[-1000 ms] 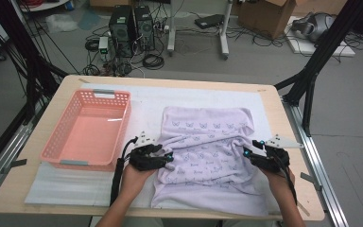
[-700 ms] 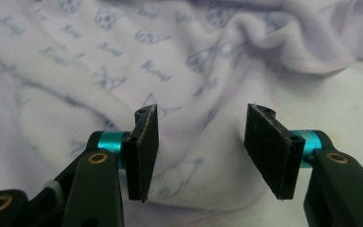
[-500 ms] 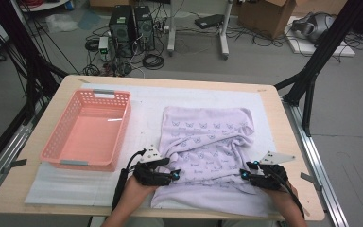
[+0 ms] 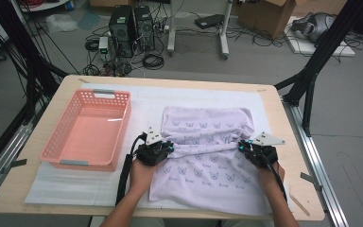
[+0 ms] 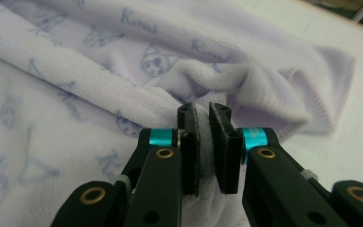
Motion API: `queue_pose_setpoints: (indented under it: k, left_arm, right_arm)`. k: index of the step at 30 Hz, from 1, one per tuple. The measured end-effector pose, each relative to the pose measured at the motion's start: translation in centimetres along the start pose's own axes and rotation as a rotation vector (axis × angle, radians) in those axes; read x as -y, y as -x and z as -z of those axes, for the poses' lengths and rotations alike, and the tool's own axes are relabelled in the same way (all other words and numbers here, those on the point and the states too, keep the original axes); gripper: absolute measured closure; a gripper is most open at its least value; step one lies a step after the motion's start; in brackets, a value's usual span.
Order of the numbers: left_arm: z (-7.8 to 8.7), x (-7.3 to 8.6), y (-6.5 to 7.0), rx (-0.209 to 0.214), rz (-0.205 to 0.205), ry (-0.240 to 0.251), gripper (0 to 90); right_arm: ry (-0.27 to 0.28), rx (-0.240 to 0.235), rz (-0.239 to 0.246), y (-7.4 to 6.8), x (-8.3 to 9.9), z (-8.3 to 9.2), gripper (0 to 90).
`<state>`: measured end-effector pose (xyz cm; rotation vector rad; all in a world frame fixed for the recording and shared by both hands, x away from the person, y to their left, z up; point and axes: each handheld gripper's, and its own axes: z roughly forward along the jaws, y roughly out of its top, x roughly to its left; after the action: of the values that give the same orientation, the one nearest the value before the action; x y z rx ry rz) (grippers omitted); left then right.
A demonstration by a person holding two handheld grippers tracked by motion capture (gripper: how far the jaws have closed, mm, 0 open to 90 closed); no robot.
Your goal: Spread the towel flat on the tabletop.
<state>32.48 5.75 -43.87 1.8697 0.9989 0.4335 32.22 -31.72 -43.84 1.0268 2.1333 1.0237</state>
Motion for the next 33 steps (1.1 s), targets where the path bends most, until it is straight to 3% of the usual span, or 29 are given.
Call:
queue_pose_setpoints:
  k: [3, 5, 7, 11, 15, 19, 23, 31, 33]
  left_arm:
    - [-0.3, -0.3, -0.4, -0.005, 0.028, 0.009, 81.4]
    - [-0.1, -0.3, -0.4, 0.018, 0.045, 0.0, 70.1]
    - [0.5, 0.1, -0.2, 0.031, 0.029, -0.005, 54.4]
    - [2.4, 1.5, 0.0, 0.06, 0.044, 0.013, 45.2]
    - [4.7, 2.5, 0.0, 0.055, 0.028, 0.032, 45.1]
    - [6.8, 3.8, 0.3, 0.06, 0.025, 0.043, 45.1]
    - [8.2, 5.4, 1.0, 0.067, 0.062, 0.026, 45.5]
    - [9.9, 8.0, 2.9, 0.099, 0.138, -0.067, 46.5]
    - [10.3, 8.5, 3.4, 0.11, 0.134, -0.07, 49.2]
  right_arm:
    - [0.0, 0.031, 0.013, 0.3, -0.6, -0.8, 82.9]
    - [0.005, 0.03, -0.007, 0.3, -0.7, -0.7, 79.6]
    - [0.016, 0.03, -0.023, 0.2, -0.7, -0.1, 68.3]
    - [0.067, 0.033, -0.04, -0.1, -0.2, 1.9, 61.3]
    - [0.089, 0.038, -0.05, -0.4, 0.7, 4.3, 59.1]
    - [0.078, 0.027, -0.078, -0.8, 1.8, 6.2, 58.5]
    - [0.051, 0.001, -0.092, -1.7, 3.3, 7.3, 57.1]
    - [-0.013, -0.055, -0.125, -3.1, 6.0, 9.7, 55.7]
    - [-0.028, -0.074, -0.145, -3.3, 6.6, 10.3, 55.4]
